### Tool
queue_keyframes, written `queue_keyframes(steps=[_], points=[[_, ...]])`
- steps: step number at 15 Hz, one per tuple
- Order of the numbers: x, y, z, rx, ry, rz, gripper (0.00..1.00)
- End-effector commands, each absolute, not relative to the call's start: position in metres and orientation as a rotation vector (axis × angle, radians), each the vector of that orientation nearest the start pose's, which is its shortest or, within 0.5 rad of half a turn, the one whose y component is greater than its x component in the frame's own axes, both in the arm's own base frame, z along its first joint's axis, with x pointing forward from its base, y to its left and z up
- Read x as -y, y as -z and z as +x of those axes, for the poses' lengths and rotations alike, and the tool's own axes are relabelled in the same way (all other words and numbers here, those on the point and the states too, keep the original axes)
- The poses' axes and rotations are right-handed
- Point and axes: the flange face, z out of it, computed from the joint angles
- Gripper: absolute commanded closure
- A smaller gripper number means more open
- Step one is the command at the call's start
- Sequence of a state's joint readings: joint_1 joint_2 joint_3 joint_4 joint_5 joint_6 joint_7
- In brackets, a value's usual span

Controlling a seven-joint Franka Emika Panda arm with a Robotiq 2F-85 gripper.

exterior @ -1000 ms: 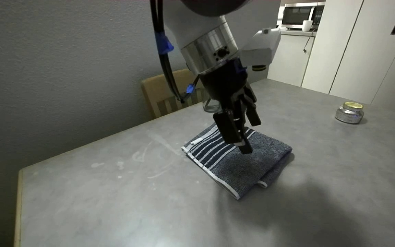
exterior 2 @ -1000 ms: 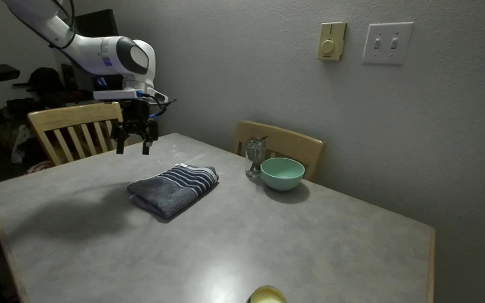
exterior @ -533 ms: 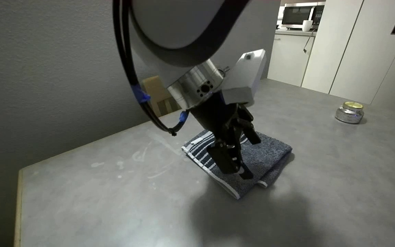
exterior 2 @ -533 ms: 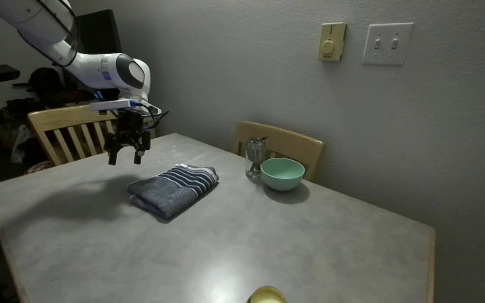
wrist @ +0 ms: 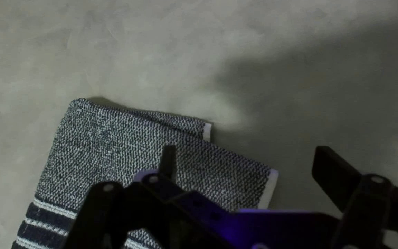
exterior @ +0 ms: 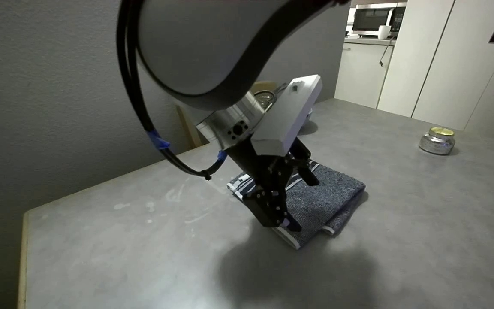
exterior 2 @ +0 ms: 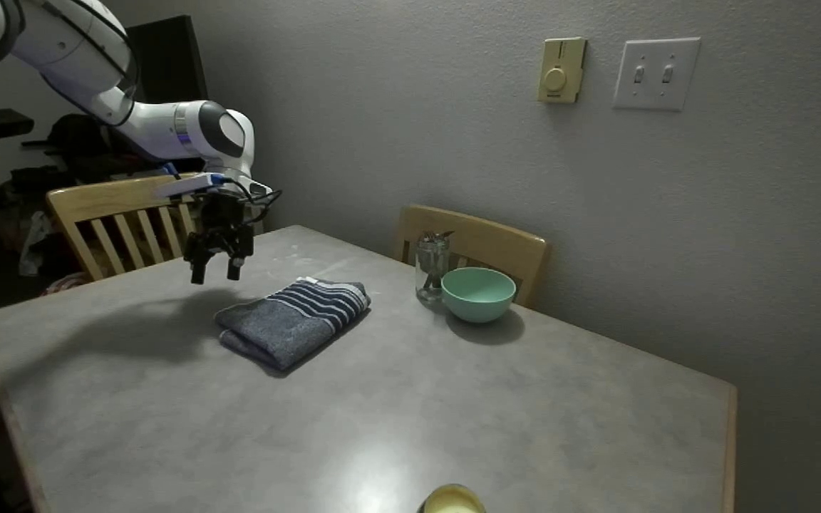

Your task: Unfold the towel

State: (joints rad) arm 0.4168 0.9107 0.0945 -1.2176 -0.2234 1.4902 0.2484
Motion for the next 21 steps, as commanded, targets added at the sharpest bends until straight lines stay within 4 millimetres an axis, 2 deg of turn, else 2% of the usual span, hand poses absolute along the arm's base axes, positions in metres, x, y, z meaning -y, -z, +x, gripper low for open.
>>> queue_keyframes(steps=[1, 5, 9, 13, 15, 19, 21], points=[[-0.299, -0.195, 0.614, 0.444, -0.864, -3.386, 0.00], [-0.298, -0.181, 0.626, 0.063, -0.588, -3.472, 0.00], [-0.293, -0.164, 0.628, -0.298, -0.422, -3.552, 0.00], [-0.288, -0.148, 0.624, -0.474, -0.337, -3.579, 0.00], [-0.289, -0.140, 0.623, -0.472, -0.320, -3.572, 0.00], [-0.298, -0.129, 0.625, -0.127, -0.333, -3.465, 0.00], [-0.298, -0.132, 0.624, -0.014, -0.402, -3.415, 0.00]])
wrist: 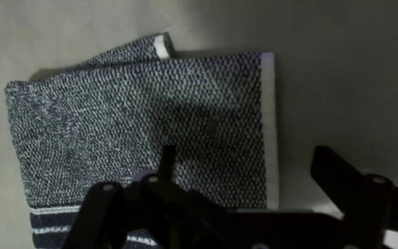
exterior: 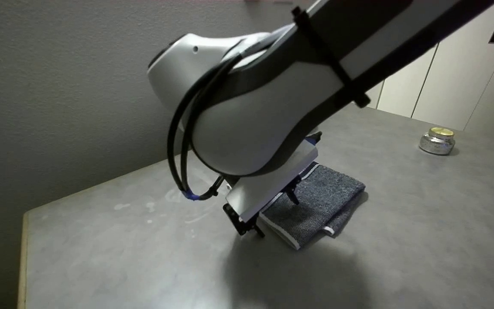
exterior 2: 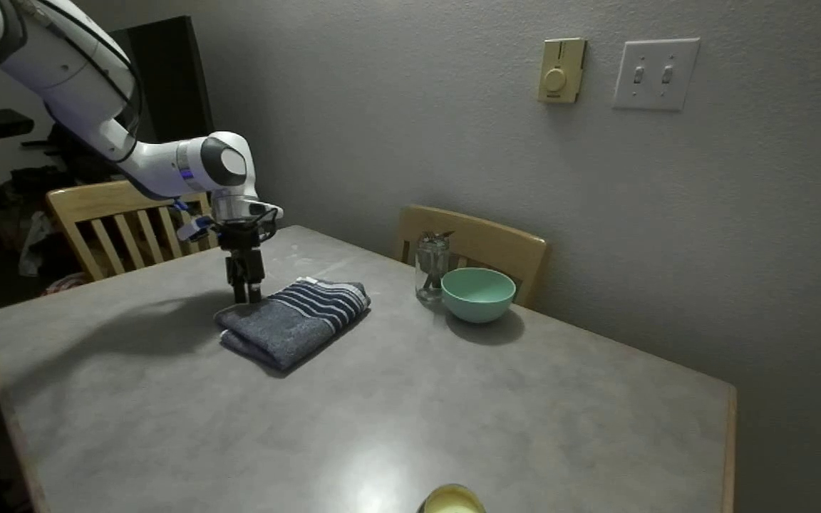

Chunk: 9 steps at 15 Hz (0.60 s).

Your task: Unfold the towel

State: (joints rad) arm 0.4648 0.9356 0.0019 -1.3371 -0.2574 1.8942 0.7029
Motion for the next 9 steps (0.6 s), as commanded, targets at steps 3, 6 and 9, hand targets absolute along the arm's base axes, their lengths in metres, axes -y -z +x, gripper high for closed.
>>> queue_keyframes(steps=[3, 6, 9], points=[[-0.295, -0.139, 0.616, 0.089, -0.598, -3.370, 0.00], [-0.293, -0.138, 0.606, 0.073, -0.731, -3.378, 0.00], [-0.287, -0.137, 0.600, -0.003, -0.798, -3.466, 0.00]])
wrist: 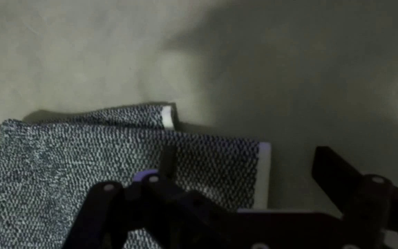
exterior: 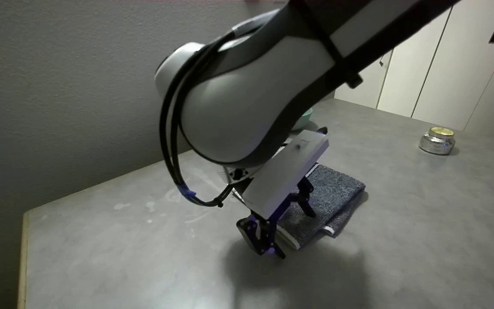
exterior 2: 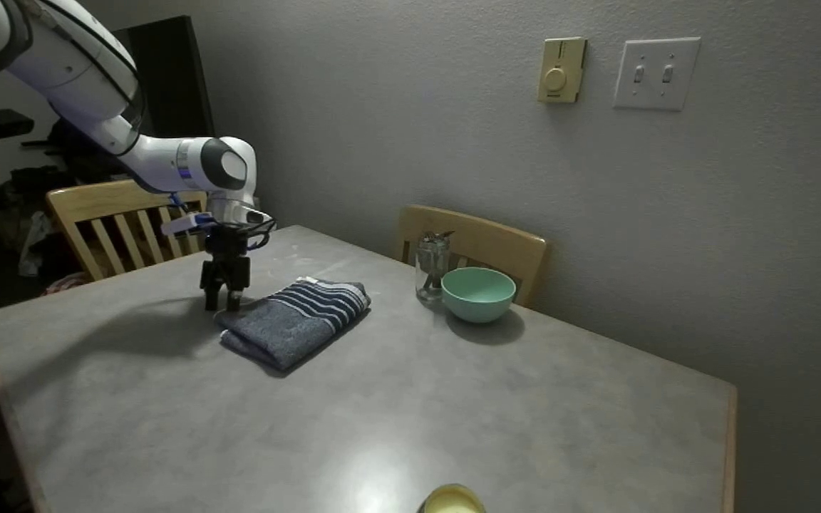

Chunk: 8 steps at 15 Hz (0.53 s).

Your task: Unfold the towel

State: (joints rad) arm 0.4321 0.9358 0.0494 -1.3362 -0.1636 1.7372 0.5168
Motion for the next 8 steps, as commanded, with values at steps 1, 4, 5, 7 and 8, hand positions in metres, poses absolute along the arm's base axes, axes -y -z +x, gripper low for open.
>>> queue_keyframes(steps=[1, 4, 5, 7, 8], points=[[-0.285, -0.137, 0.599, -0.022, -0.805, -3.507, 0.00], [-0.279, -0.135, 0.599, -0.058, -0.786, -3.598, 0.00], [-0.278, -0.133, 0.599, -0.077, -0.771, -3.625, 0.00], [-0.277, -0.128, 0.601, -0.110, -0.732, -3.657, 0.00], [-0.275, -0.124, 0.601, -0.135, -0.718, -3.676, 0.00]])
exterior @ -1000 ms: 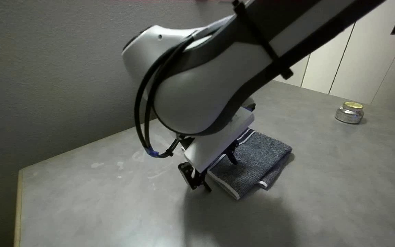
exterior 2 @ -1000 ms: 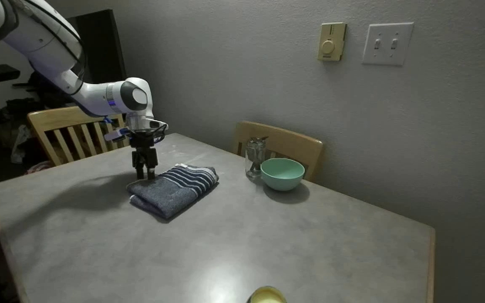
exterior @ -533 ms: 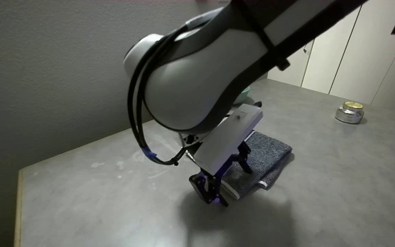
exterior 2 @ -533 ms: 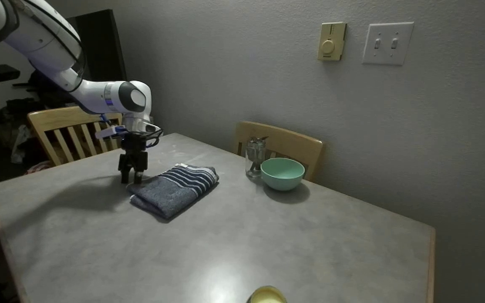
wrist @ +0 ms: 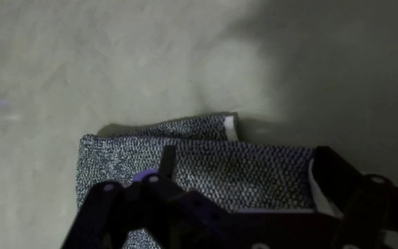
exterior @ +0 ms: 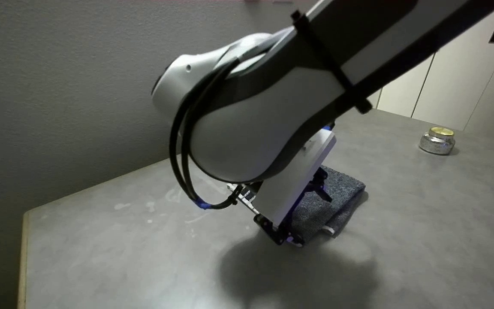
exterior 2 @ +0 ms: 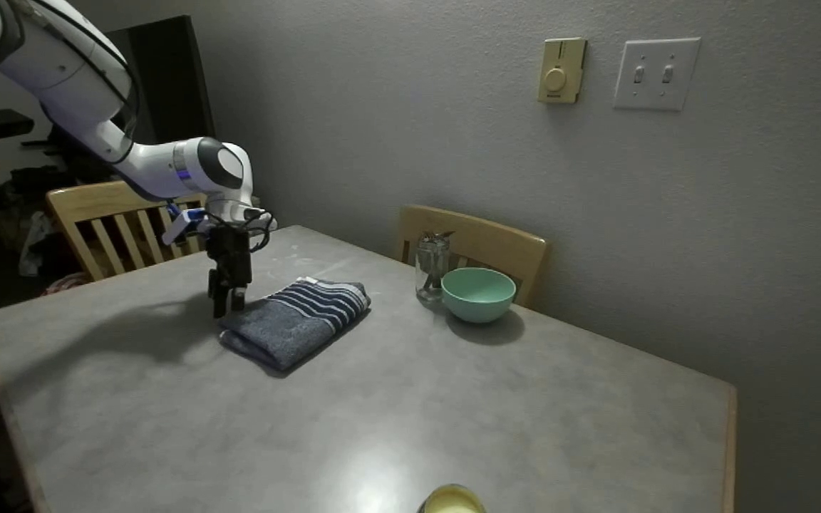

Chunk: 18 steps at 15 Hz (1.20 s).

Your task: Unfold the towel

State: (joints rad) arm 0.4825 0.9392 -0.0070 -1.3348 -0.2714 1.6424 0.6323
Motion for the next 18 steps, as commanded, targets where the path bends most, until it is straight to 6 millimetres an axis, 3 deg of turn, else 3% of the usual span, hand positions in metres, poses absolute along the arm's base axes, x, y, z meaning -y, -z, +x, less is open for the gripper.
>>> queue_keyframes(steps=[1, 15, 18], points=[[-0.272, -0.120, 0.601, 0.115, 0.472, 2.466, 0.00], [-0.282, -0.130, 0.599, 0.122, 0.474, 2.497, 0.00], [-0.279, -0.124, 0.602, 0.117, 0.482, 2.500, 0.00]])
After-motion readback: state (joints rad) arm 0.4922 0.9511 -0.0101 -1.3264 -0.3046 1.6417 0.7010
